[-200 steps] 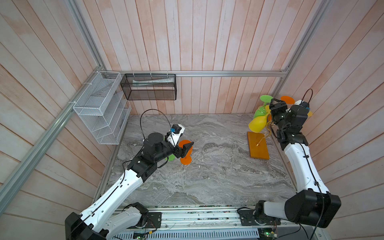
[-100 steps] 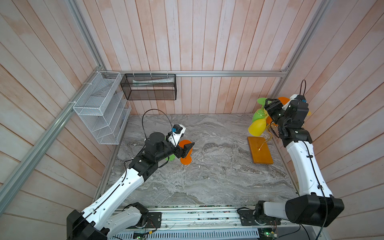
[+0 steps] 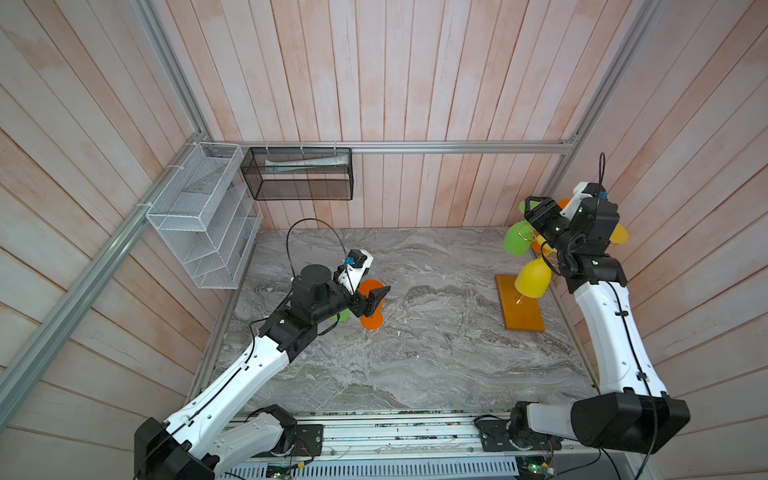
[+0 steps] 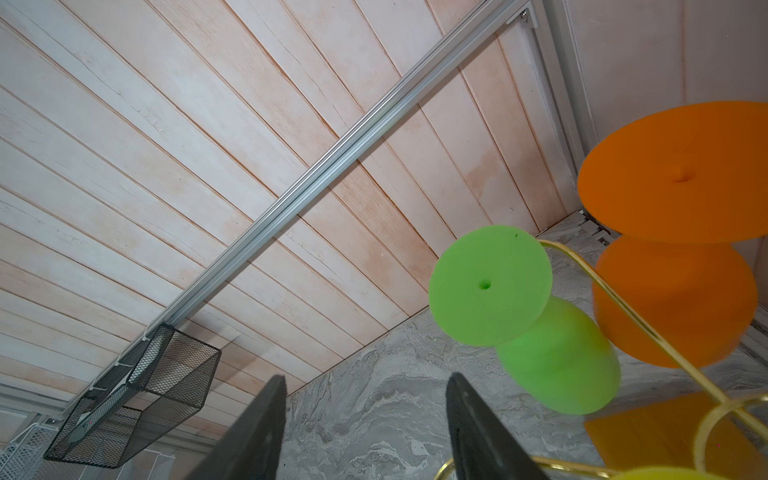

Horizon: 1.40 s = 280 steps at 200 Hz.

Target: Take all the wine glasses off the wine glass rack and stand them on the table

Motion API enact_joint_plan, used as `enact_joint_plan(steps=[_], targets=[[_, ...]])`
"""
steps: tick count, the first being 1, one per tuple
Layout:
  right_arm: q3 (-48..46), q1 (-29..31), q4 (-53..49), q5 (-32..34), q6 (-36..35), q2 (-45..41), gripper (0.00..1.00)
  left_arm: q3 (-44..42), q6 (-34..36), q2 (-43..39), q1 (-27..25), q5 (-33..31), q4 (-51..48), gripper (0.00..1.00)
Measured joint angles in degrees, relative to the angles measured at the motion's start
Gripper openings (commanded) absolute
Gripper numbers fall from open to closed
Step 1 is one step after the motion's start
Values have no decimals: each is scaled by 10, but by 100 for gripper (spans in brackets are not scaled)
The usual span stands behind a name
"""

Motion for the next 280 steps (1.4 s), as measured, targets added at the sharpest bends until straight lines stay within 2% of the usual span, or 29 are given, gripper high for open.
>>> enact_joint_plan(steps=[46, 72, 100, 143, 162, 212, 280], targets=[[26, 7, -13, -4, -29, 6, 62, 0, 0, 0, -2, 0, 0, 81], [63, 13, -32, 21, -56, 8, 62, 0, 0, 0, -2, 0, 0, 81], [95, 19, -53, 92, -96, 4, 67, 0, 0, 0, -2, 0, 0, 81], [117, 17, -103, 228, -148, -4, 79, 0, 0, 0, -4, 0, 0, 81], [121, 3, -120, 258, -158, -5, 81, 0, 0, 0, -5, 0, 0, 81], [73, -77, -148, 239, -141, -34, 83, 0, 0, 5, -13, -4, -1, 81], [37, -90, -199, 144, -132, -43, 72, 0, 2, 22, -25, -16, -1, 81]])
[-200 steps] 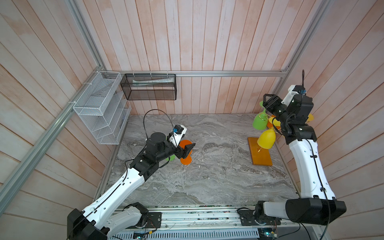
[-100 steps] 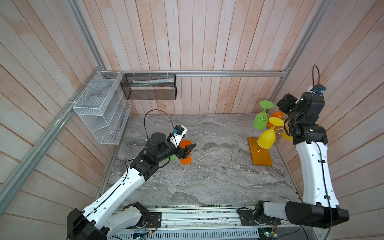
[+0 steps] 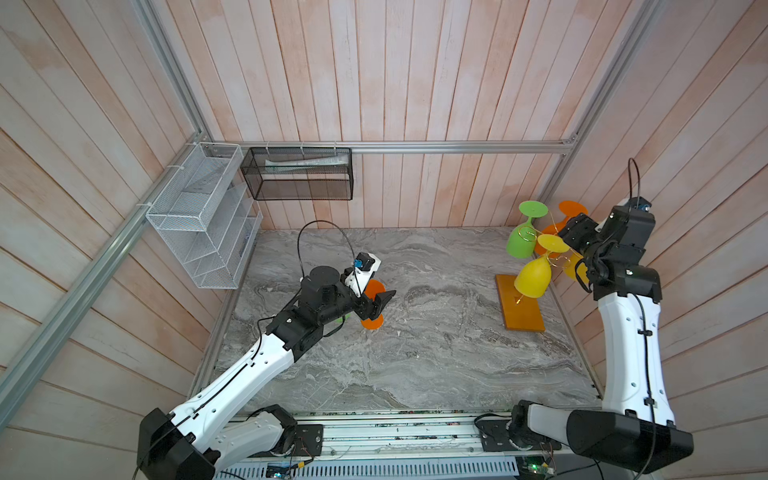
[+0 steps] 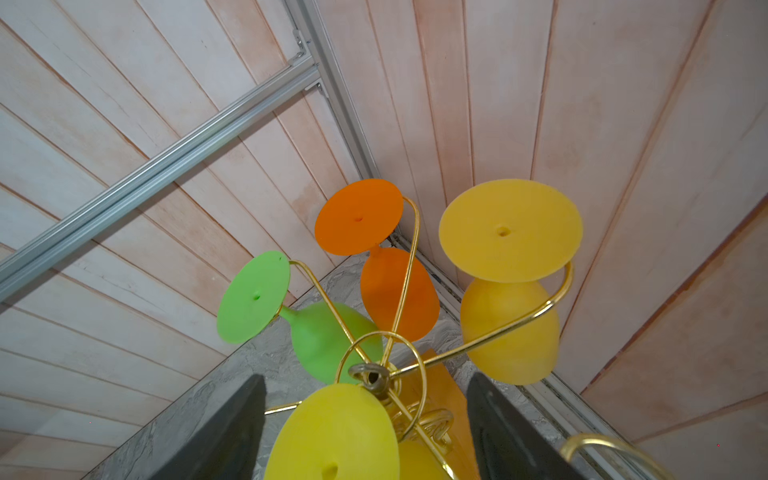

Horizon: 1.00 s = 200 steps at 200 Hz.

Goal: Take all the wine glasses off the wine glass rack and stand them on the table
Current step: 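Close the right gripper on the gold rack's top ring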

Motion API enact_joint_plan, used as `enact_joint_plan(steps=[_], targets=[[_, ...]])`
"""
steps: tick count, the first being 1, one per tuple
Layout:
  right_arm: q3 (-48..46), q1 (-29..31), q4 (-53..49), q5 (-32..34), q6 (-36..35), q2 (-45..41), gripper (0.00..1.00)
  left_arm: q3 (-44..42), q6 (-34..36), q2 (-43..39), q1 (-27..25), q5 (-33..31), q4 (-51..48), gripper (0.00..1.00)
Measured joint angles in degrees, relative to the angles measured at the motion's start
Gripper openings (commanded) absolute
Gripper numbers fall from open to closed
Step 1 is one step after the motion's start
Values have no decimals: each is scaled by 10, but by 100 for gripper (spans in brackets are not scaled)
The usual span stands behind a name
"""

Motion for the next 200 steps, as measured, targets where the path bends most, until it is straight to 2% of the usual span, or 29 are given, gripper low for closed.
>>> enact_joint_plan(steps=[92, 200], targets=[[-7, -16, -28, -56, -14, 18, 58, 0, 0, 5, 0, -4, -4, 81], [30, -27, -37, -67, -56, 79, 54, 0, 2, 5, 0, -5, -4, 81]])
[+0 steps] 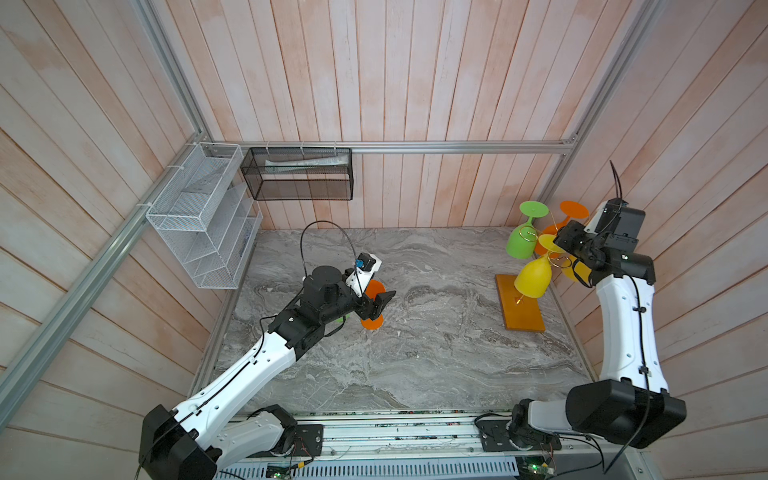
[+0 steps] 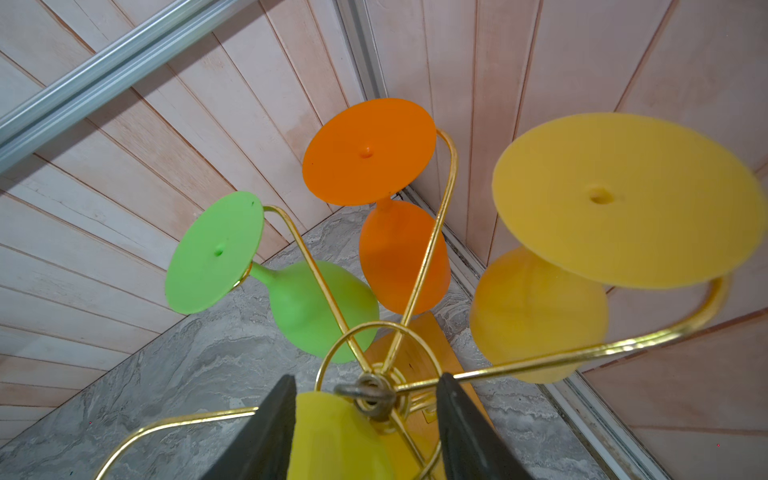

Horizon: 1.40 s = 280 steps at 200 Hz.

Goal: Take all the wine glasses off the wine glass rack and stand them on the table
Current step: 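Close the right gripper on the gold rack's top ring, then drag the held rack across the table toward the left gripper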

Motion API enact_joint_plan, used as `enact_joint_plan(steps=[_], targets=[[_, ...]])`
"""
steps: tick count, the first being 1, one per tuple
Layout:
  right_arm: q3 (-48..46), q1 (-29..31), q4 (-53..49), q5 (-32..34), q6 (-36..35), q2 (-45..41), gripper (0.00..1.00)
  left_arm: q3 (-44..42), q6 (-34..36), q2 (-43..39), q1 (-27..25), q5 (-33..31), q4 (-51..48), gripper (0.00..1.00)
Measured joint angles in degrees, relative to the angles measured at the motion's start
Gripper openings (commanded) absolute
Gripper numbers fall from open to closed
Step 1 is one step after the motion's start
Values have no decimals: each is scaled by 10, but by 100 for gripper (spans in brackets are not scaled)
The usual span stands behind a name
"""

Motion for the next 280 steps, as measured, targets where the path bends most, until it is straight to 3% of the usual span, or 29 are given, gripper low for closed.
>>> enact_joint_plan(steps=[72, 156, 186, 280], targets=[[26, 1, 1, 26, -25, 31, 45, 0, 0, 3, 0, -2, 0, 81], [54, 25, 1, 51, -47, 69, 18, 0, 2, 4, 0, -7, 0, 81], [55, 36, 4, 47, -53, 71, 13, 0, 3, 4, 0, -9, 0, 81], [57, 98, 33, 12, -54, 85, 7, 0, 5, 4, 0, -10, 0, 81]])
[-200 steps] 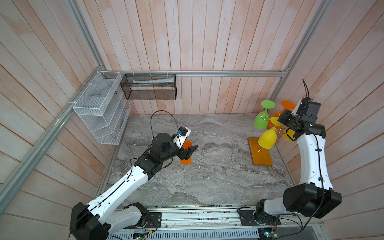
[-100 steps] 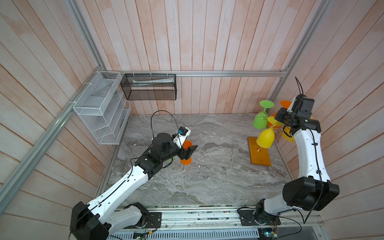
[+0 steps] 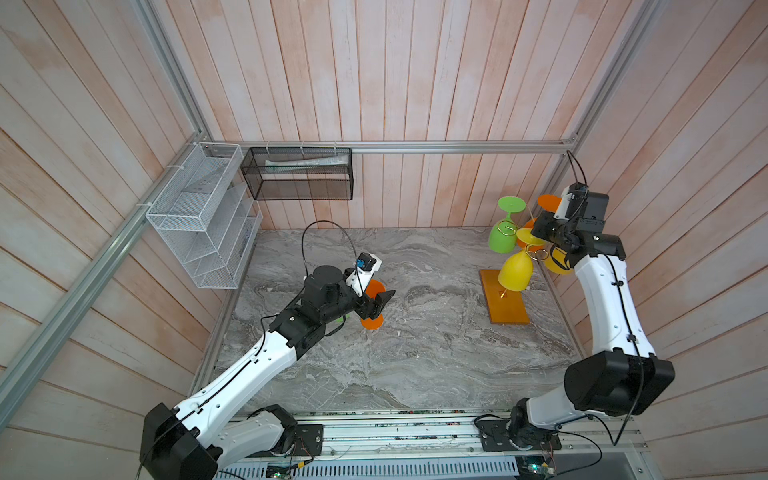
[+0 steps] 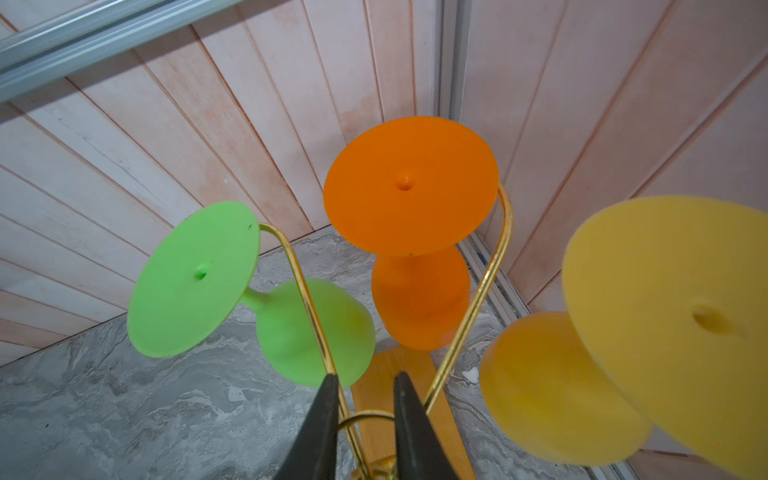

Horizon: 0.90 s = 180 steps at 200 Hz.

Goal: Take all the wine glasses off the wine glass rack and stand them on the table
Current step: 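Drag the held rack across the table toward the left gripper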

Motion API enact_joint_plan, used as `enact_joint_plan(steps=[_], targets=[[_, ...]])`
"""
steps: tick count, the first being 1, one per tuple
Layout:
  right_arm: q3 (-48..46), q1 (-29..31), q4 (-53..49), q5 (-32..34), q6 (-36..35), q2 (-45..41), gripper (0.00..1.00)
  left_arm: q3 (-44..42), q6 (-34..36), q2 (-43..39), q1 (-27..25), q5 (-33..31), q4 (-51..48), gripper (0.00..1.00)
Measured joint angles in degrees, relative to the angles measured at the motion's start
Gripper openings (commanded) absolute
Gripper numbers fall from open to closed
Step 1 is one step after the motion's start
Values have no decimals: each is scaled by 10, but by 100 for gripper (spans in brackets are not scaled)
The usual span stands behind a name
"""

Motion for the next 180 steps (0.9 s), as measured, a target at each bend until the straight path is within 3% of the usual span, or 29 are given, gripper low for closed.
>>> enact_joint_plan(steps=[105, 180], targets=[[23, 156, 25, 5, -6, 26, 6, 0, 2, 6, 0, 0, 0, 81], [38, 174, 41, 3, -9, 43, 6, 0, 2, 8, 0, -5, 0, 81]])
